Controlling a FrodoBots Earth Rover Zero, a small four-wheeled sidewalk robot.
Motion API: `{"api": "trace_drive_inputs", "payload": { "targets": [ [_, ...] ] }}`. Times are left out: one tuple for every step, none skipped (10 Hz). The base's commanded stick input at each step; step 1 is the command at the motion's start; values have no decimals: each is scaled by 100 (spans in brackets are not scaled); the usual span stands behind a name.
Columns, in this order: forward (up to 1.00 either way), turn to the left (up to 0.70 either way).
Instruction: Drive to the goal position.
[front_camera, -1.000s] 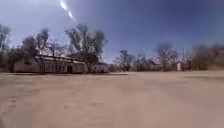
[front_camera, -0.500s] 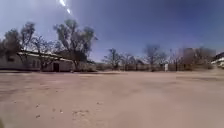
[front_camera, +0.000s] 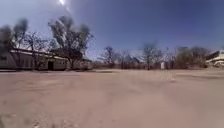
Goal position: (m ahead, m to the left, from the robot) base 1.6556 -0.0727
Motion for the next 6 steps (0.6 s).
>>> {"api": "trace_drive_inputs", "payload": {
  "targets": [
    [100,0],
    [100,0],
    [100,0],
    [100,0],
    [100,0],
    [100,0]
  ]
}}
